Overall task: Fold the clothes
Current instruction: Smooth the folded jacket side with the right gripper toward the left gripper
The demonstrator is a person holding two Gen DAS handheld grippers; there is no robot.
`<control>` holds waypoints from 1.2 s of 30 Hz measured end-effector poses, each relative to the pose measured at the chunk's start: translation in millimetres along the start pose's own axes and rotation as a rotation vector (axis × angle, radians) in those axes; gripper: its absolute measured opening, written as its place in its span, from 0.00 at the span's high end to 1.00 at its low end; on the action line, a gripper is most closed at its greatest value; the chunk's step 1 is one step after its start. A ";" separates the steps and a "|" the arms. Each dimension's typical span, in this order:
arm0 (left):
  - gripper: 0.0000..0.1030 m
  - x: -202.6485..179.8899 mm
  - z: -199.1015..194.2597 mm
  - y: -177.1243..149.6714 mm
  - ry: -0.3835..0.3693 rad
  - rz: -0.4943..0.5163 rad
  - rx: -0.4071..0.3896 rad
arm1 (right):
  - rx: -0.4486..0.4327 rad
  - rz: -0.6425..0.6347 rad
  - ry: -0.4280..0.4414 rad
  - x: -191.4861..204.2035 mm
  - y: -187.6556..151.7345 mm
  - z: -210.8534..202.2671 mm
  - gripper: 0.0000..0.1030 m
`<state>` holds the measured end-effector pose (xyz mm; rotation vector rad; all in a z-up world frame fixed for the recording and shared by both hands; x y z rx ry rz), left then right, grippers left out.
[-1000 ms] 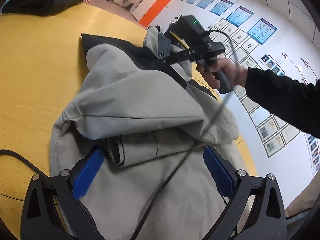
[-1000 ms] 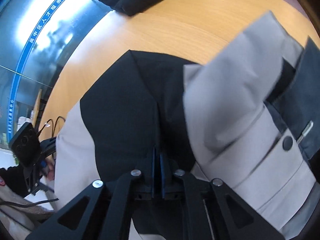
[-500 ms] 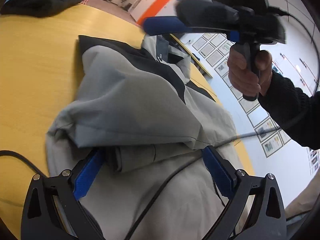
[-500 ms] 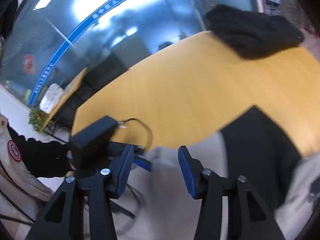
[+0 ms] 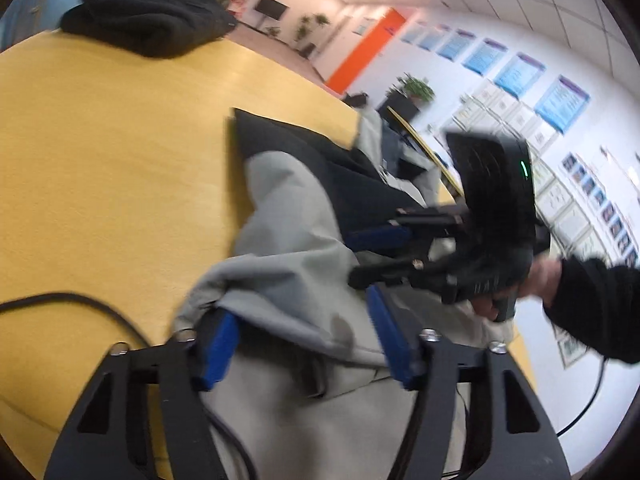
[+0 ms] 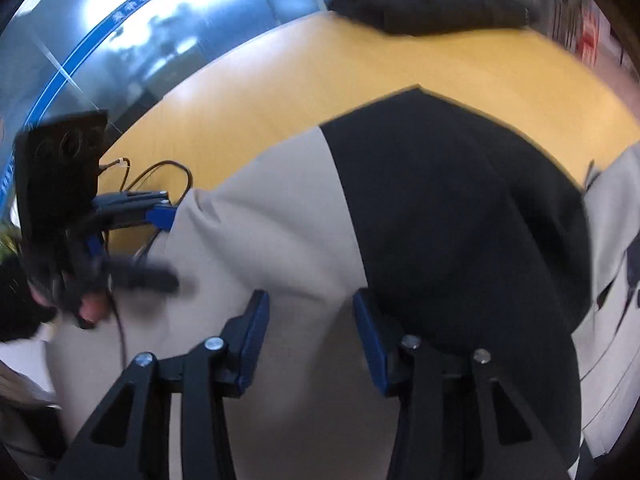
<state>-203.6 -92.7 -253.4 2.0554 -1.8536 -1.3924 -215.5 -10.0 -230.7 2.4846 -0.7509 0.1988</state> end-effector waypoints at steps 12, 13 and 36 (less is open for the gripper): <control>0.13 -33.3 -116.7 -7.0 -0.029 0.106 -0.155 | -0.220 -0.084 0.212 70.4 49.1 -36.9 0.58; 0.13 -32.7 -129.1 -7.5 -0.021 0.099 -0.170 | -0.196 -0.087 0.216 75.3 53.7 -25.5 0.57; 0.07 -80.1 -214.6 47.4 0.008 0.242 -0.214 | -0.312 0.046 0.120 134.1 37.6 -1.1 0.21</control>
Point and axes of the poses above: each gripper's, at about its wrist camera, not at the fingertips, and z roughly the way its jaws point, x to its left, y to its top, the point moved 3 cm from there along z, roughly the way its jaws point, and after that the axes turned 2 degrees about y, right-handed, at the moved point
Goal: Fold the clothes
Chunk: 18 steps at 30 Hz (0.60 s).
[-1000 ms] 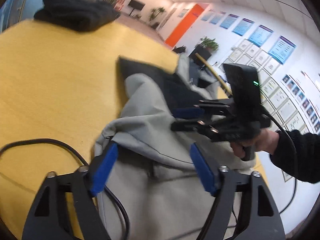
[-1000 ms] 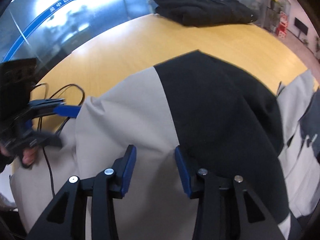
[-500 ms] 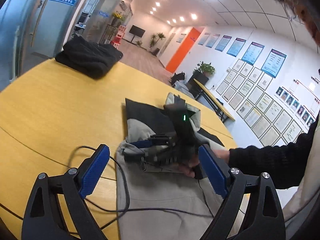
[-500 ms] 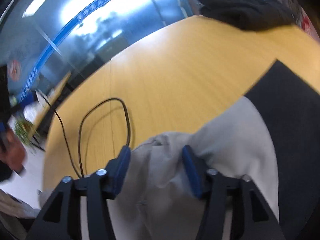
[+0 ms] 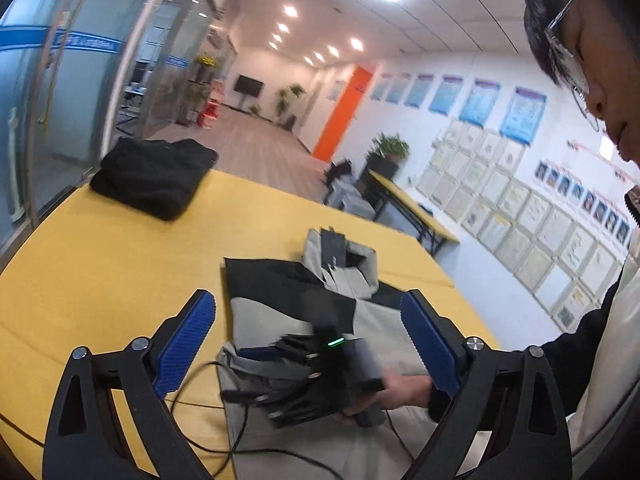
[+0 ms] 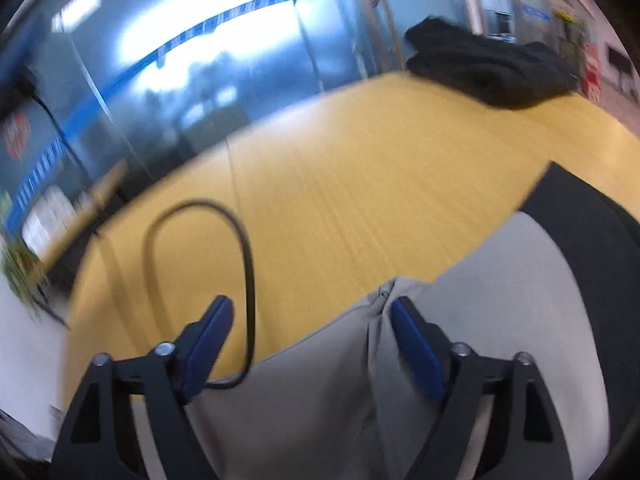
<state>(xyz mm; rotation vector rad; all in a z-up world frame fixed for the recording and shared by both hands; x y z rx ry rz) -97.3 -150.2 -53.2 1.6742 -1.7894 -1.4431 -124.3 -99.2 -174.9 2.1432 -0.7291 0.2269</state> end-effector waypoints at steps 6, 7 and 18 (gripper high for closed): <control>0.06 -37.2 71.0 -14.0 -0.105 0.159 0.195 | -0.187 0.174 -0.212 -12.0 -79.7 -148.5 0.21; 0.06 -38.5 89.2 -20.0 -0.117 0.176 0.226 | -0.189 0.196 -0.282 -19.6 -97.0 -172.6 0.21; 0.10 7.0 222.7 -111.4 -0.049 0.157 0.525 | -0.031 0.563 -0.755 -109.0 -265.2 -292.8 0.23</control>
Point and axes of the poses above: each gripper's, at about its wrist camera, not at the fingertips, and z roughly the way its jaws point, x to its left, y to its top, the point moved 3 cm from there along z, roughly the way its jaws point, and after that the axes turned 2 degrees about y, right-handed, at the moved point
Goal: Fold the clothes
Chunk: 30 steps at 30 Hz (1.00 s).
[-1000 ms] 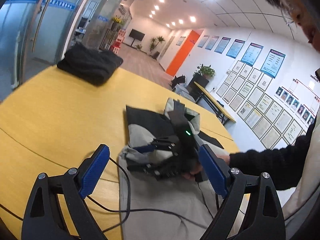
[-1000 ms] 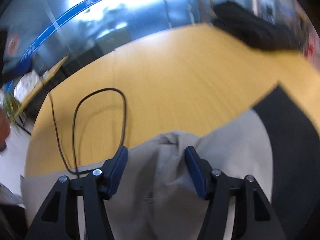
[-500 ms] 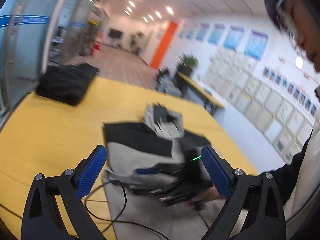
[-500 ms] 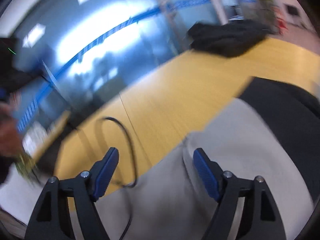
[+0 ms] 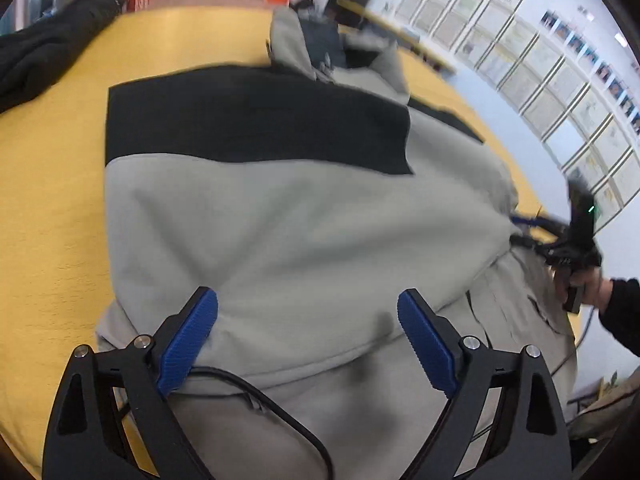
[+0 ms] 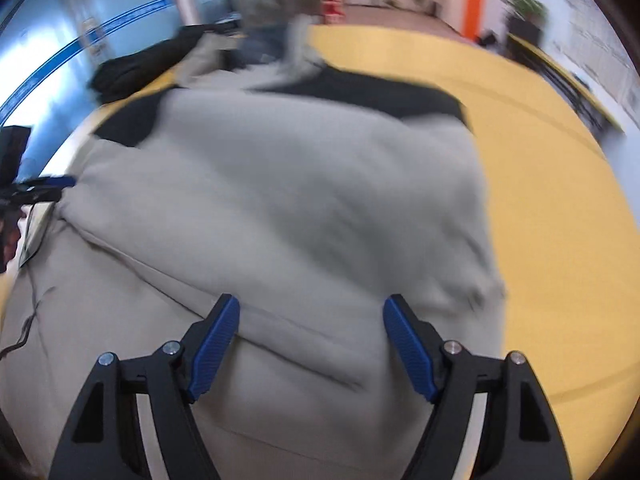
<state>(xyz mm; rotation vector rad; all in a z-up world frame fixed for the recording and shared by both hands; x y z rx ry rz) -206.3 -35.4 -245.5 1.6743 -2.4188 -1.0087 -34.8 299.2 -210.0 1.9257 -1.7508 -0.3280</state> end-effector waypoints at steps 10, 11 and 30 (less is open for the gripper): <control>0.06 -39.1 -16.0 -12.6 0.035 0.070 -0.007 | -0.277 -0.036 -0.018 18.1 34.0 -77.6 0.25; 0.06 -42.4 -14.6 -15.2 0.033 0.081 0.001 | -0.317 -0.030 -0.002 20.0 41.6 -86.4 0.22; 0.03 -12.6 -301.6 -126.0 0.280 -0.234 -0.073 | -0.075 0.253 -0.239 -138.5 -80.2 -254.0 0.28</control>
Point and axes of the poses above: each gripper's, at about its wrist camera, not at the fingertips, and z roughly the way its jaws point, x to its left, y to its top, the point moved 3 cm from there along z, roughly the way its jaws point, and after that the axes turned 2 degrees about y, right-handed, at the moved point
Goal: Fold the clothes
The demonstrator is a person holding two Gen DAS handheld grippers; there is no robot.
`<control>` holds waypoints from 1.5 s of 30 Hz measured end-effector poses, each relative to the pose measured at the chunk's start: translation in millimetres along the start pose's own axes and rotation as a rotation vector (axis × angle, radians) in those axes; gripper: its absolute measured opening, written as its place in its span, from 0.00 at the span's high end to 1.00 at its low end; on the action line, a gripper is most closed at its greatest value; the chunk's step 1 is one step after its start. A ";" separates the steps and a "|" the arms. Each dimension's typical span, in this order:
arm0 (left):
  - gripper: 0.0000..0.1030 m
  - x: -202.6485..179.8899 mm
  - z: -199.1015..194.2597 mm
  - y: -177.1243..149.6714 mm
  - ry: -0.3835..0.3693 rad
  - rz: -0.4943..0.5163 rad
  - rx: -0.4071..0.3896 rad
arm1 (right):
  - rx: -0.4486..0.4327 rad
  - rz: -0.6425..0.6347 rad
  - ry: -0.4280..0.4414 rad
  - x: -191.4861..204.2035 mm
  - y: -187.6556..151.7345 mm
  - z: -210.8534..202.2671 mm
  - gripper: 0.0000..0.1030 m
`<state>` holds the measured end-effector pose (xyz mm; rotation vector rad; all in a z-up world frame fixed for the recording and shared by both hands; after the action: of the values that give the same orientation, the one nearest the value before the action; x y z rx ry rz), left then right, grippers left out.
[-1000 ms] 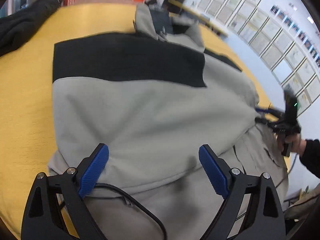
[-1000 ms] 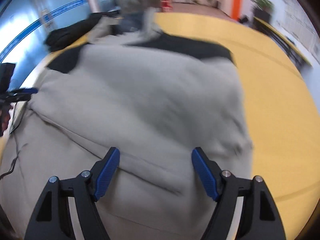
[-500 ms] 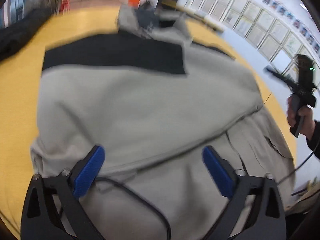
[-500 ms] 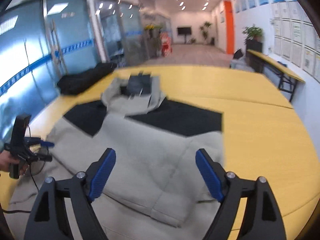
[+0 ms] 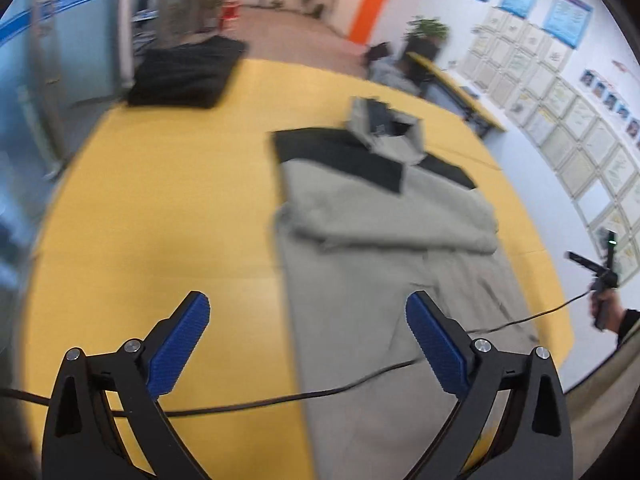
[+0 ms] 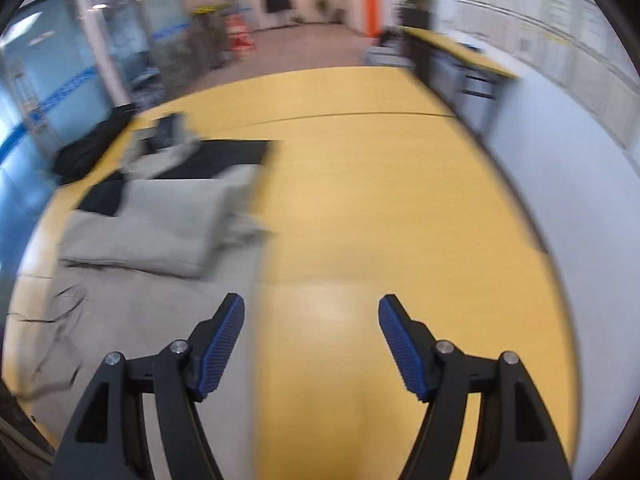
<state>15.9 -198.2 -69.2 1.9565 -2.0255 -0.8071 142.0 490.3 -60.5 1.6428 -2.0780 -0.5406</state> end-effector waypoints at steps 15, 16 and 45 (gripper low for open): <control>0.02 11.4 20.9 -153.1 -0.200 -0.056 0.116 | -0.098 0.065 0.179 -77.8 -112.7 -15.3 0.28; 0.02 4.4 22.0 -156.4 -0.214 -0.037 0.112 | -0.086 0.034 0.214 -67.3 -121.3 -11.9 0.28; 0.00 -38.0 91.2 -227.5 -0.317 0.043 0.331 | 0.201 -0.216 0.528 57.5 -228.1 59.2 0.30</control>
<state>167.7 -132.4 -254.0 2.0480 -2.5168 -0.8651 281.1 386.1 -229.7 1.8851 -1.6166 0.0506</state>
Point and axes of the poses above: each gripper's, at about its wrist camera, not at the fingertips, and z roughly the way its jaws point, x to its left, y to its top, the point moved 3 cm from there along z, roughly the way its jaws point, and after that the axes turned 2 degrees about y, right-handed, at the moved point
